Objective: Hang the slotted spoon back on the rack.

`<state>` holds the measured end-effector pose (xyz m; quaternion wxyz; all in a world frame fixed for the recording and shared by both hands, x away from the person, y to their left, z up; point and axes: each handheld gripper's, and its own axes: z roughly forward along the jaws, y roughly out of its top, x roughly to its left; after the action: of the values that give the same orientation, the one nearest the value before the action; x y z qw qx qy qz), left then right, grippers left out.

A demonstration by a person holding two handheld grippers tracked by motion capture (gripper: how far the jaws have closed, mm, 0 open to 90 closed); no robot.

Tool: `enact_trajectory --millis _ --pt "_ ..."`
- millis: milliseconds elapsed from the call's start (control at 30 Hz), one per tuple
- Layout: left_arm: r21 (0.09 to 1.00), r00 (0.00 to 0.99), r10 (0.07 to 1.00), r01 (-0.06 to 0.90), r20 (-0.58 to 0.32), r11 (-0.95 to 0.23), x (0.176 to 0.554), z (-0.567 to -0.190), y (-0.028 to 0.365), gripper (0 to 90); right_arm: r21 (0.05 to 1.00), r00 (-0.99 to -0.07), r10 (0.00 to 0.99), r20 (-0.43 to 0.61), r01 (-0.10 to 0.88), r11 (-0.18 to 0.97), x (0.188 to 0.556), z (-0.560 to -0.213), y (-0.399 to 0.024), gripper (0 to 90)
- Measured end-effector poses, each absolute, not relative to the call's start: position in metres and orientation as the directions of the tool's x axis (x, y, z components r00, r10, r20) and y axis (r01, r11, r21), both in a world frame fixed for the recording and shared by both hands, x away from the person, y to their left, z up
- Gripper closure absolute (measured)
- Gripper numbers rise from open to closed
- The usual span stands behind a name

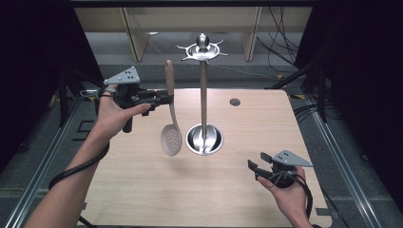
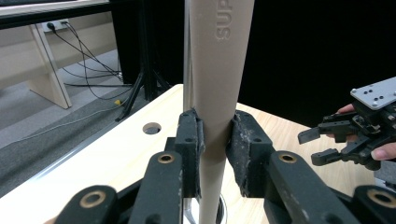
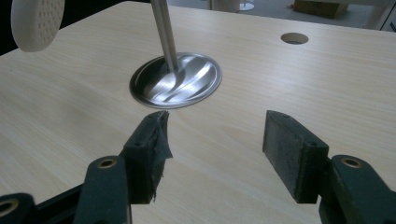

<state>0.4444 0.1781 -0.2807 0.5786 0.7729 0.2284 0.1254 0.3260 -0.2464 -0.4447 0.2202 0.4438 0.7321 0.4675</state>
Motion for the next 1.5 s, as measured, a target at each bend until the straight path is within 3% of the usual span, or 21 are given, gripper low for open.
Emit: enact_trajectory --millis 267,400,533,600,633,1000,1100,1133,1267,1500 --pt "0.948 0.874 0.480 0.215 -0.079 -0.234 0.449 -0.278 0.175 73.1 0.865 -0.486 0.863 0.139 0.484 0.133 0.323 -0.443 -0.244 40.9" --pt "0.949 0.879 0.469 0.212 -0.081 -0.234 0.451 -0.276 0.173 73.0 0.880 -0.503 0.860 0.086 0.443 0.171 0.326 -0.444 -0.247 40.9" --pt "0.948 0.882 0.464 0.214 -0.084 -0.236 0.452 -0.274 0.171 73.1 0.872 -0.491 0.859 0.145 0.474 0.124 0.324 -0.444 -0.244 40.9" --pt "0.947 0.883 0.462 0.214 -0.083 -0.239 0.453 -0.274 0.171 73.0 0.881 -0.506 0.858 0.092 0.442 0.167 0.326 -0.445 -0.246 40.9" --pt "0.947 0.883 0.462 0.216 -0.085 -0.238 0.453 -0.273 0.170 73.0 0.875 -0.496 0.859 0.126 0.464 0.139 0.325 -0.445 -0.244 40.9" --pt "0.944 0.886 0.456 0.221 -0.089 -0.246 0.455 -0.271 0.166 73.0 0.883 -0.506 0.857 0.093 0.440 0.164 0.326 -0.444 -0.247 40.8" --pt "0.943 0.888 0.451 0.224 -0.093 -0.245 0.457 -0.271 0.165 73.0 0.874 -0.493 0.859 0.140 0.469 0.127 0.324 -0.445 -0.244 40.8" --pt "0.943 0.888 0.450 0.224 -0.093 -0.247 0.457 -0.271 0.165 73.0 0.880 -0.507 0.857 0.095 0.445 0.165 0.326 -0.445 -0.246 40.8" --pt "0.942 0.890 0.447 0.222 -0.090 -0.253 0.458 -0.269 0.164 73.0 0.881 -0.507 0.857 0.096 0.443 0.164 0.326 -0.445 -0.246 40.7" --pt "0.939 0.890 0.446 0.225 -0.090 -0.259 0.460 -0.267 0.162 73.0 0.858 -0.481 0.865 0.144 0.496 0.132 0.322 -0.443 -0.245 40.7"
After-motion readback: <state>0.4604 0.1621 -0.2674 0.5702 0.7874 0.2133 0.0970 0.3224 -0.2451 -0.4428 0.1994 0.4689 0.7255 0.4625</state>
